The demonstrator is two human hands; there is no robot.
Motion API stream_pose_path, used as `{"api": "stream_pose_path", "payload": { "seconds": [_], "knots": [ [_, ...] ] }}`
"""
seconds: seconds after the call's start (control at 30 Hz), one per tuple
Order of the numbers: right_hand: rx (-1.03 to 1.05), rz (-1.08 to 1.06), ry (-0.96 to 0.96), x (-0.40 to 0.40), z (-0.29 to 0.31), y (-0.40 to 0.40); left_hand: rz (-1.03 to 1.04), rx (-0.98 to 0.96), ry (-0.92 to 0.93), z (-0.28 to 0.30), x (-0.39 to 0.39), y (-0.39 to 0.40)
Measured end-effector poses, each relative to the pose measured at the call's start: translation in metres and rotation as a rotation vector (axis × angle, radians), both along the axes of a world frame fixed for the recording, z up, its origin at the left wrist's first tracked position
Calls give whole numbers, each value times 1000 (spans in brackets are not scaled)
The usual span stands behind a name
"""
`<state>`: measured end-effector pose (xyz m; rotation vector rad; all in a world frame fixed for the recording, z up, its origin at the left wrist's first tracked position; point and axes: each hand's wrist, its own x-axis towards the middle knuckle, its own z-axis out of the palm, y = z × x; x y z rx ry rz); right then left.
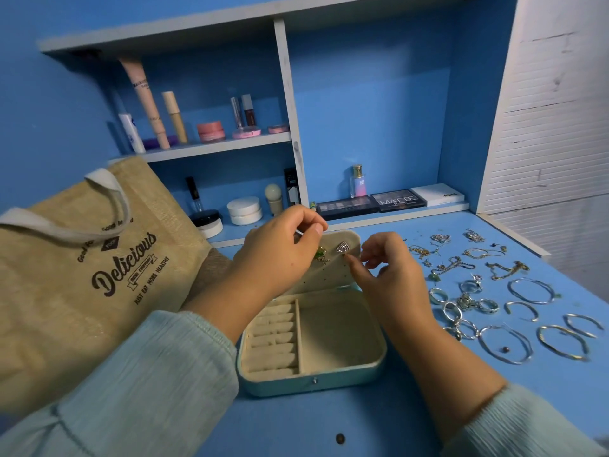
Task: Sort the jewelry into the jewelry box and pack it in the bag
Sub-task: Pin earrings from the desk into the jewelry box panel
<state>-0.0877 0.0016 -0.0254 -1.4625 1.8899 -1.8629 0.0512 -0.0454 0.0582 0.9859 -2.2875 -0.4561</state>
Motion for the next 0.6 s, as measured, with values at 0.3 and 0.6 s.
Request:
{"api": "stream_pose_path", "payload": {
  "seconds": [0.3, 0.6],
  "knots": [
    [17, 80, 193, -4, -1, 10, -33, 161, -160, 30, 0, -3],
    [-20, 269, 384, -18, -5, 21, -126, 136, -614, 32, -19, -9]
  ]
}}
